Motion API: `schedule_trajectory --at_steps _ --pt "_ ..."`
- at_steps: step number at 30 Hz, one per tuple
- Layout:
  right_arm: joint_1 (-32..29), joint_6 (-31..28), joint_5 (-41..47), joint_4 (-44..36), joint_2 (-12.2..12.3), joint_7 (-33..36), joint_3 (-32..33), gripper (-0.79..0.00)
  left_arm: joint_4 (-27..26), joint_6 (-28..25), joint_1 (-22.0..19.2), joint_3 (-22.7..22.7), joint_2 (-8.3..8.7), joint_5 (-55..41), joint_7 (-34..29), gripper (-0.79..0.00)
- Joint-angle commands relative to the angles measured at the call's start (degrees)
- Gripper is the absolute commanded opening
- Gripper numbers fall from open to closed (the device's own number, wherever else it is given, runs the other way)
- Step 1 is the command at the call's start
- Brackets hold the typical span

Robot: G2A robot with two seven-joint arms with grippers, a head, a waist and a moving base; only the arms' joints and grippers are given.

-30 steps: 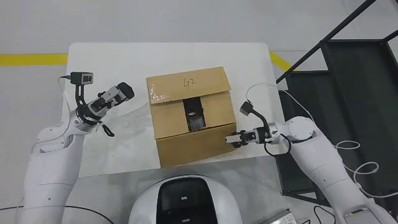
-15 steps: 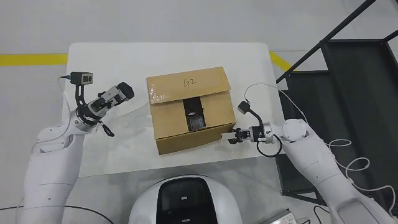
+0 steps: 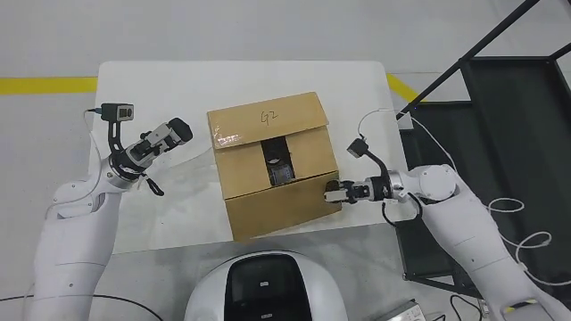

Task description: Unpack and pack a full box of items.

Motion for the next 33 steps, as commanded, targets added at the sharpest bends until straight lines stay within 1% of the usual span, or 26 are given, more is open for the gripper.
schedule_trajectory --at_steps 1,3,6,10,17,33 --pt "-1.0 0.7 4.8 -0.9 0.7 0.7 3.0 0.000 0.0 0.0 0.0 0.0 0.00 0.0 0.0 0.000" --pt "-1.9 0.5 9.7 -1.2 1.2 0.5 5.8 0.000 0.0 0.0 0.0 0.0 0.00 0.0 0.0 0.000" --pt "-2.5 0.4 10.7 -0.9 1.9 0.4 9.0 0.000 0.0 0.0 0.0 0.0 0.00 0.0 0.0 0.000" --pt "-2.5 0.3 13.2 0.1 2.1 0.3 10.6 0.000 0.0 0.0 0.0 0.0 0.00 0.0 0.0 0.000" --pt "-0.5 3.3 14.3 1.4 1.7 -1.6 9.3 0.000 0.0 0.0 0.0 0.0 0.00 0.0 0.0 0.000" --pt "-0.2 3.5 14.2 1.6 1.6 -1.7 9.0 0.000 0.0 0.0 0.0 0.0 0.00 0.0 0.0 0.000"
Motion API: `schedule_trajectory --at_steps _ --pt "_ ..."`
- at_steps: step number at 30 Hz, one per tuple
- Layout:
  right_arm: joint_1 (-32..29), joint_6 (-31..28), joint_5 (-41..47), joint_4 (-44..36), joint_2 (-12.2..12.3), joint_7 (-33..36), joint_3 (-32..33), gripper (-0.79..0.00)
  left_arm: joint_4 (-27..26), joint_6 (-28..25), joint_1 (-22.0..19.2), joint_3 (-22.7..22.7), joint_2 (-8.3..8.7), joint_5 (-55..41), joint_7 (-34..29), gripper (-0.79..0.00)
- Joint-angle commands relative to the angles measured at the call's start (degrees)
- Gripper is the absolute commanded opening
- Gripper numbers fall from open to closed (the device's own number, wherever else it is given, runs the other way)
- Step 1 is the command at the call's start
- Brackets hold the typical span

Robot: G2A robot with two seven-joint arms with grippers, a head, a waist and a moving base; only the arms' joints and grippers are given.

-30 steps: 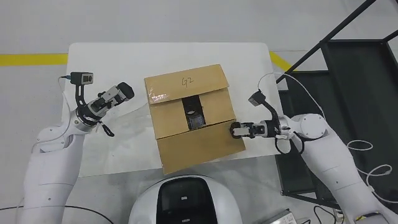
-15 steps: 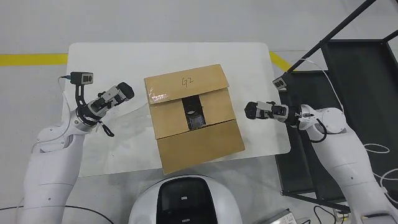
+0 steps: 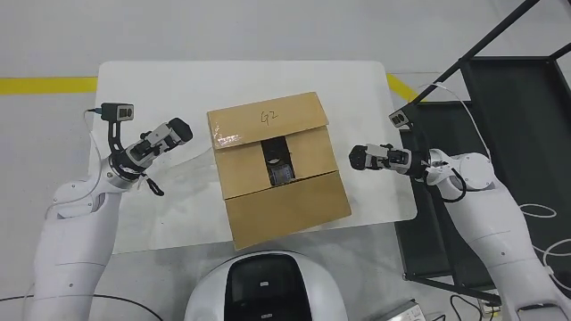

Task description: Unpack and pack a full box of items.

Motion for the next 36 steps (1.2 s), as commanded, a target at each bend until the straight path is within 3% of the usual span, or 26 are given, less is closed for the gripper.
schedule_trajectory --at_steps 1,7,13,19,27,36 --pt "0.0 0.0 0.0 0.0 0.0 0.0 0.0 0.000 0.0 0.0 0.0 0.0 0.00 0.0 0.0 0.000" --pt "0.0 0.0 0.0 0.0 0.0 0.0 0.0 0.000 -0.2 0.2 0.1 0.1 -0.01 0.1 0.3 0.000" --pt "0.0 0.0 0.0 0.0 0.0 0.0 0.0 0.000 -3.8 2.4 1.4 0.9 0.19 3.5 2.0 0.000" --pt "0.0 0.0 0.0 0.0 0.0 0.0 0.0 0.000 -5.1 5.9 1.9 4.9 0.19 2.7 -3.6 0.000" --pt "0.0 0.0 0.0 0.0 0.0 0.0 0.0 0.000 -1.8 8.1 1.0 10.2 -0.27 -0.2 -8.6 0.000" --pt "0.0 0.0 0.0 0.0 0.0 0.0 0.0 0.000 3.0 8.1 -1.5 11.1 -0.45 0.3 -5.2 0.000"
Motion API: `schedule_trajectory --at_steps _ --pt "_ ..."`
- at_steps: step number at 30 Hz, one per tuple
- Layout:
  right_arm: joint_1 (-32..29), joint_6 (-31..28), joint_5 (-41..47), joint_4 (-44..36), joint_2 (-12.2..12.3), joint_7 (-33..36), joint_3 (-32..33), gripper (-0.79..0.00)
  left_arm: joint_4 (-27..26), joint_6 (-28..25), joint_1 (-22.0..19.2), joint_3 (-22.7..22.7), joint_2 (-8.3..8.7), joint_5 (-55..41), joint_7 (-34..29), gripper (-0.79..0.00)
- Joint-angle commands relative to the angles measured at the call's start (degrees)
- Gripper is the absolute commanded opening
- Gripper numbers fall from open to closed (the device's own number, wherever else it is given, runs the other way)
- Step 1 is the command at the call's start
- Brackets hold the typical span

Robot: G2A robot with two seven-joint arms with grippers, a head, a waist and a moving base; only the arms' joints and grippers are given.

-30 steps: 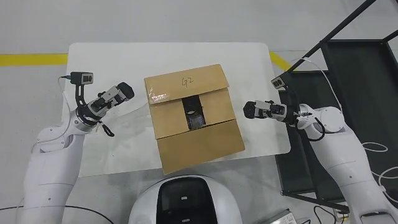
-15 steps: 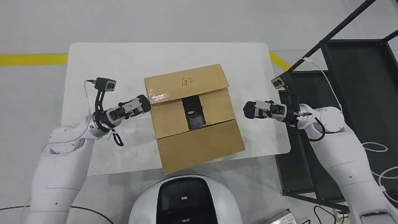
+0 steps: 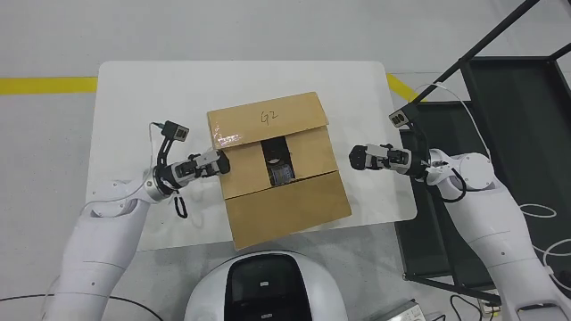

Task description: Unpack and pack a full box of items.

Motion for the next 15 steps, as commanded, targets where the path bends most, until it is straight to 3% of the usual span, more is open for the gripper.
schedule_trajectory --at_steps 1,15 --pt "0.0 0.0 0.0 0.0 0.0 0.0 0.0 0.000 0.5 0.0 -0.5 0.0 -0.02 -0.2 0.6 0.000" --pt "0.0 0.0 0.0 0.0 0.0 0.0 0.0 0.000 2.0 -1.5 -4.7 1.4 -0.90 -6.7 2.2 0.000"
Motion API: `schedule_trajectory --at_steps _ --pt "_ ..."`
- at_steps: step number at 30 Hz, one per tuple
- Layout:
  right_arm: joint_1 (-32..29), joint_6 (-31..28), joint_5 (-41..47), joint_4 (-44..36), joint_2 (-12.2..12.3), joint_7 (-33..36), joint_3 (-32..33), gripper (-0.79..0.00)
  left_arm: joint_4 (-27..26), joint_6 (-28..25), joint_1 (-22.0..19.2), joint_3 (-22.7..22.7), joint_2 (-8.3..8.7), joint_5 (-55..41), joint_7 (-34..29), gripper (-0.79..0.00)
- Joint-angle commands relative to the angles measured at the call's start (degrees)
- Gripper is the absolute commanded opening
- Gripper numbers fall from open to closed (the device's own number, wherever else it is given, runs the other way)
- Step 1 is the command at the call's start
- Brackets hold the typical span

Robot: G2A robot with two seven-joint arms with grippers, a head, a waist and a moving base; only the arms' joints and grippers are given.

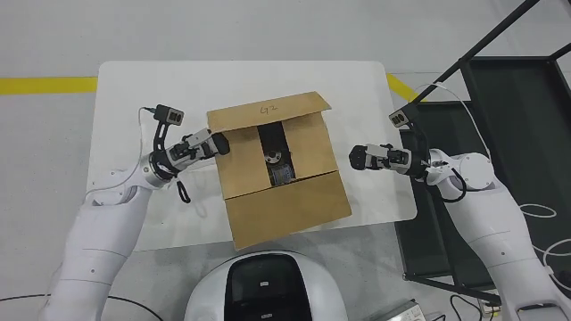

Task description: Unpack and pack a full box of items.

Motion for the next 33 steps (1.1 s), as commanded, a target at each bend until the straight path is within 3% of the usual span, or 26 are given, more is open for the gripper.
schedule_trajectory --at_steps 1,5,33 --pt "0.0 0.0 0.0 0.0 0.0 0.0 0.0 0.000 0.9 -1.3 -1.1 -0.2 -0.07 1.1 1.6 0.000" --pt "0.0 0.0 0.0 0.0 0.0 0.0 0.0 0.000 3.1 -3.4 -3.1 1.0 -0.69 2.1 5.6 0.000" --pt "0.0 0.0 0.0 0.0 0.0 0.0 0.0 0.000 3.1 -3.4 -3.1 1.0 -0.69 2.1 5.6 0.000"
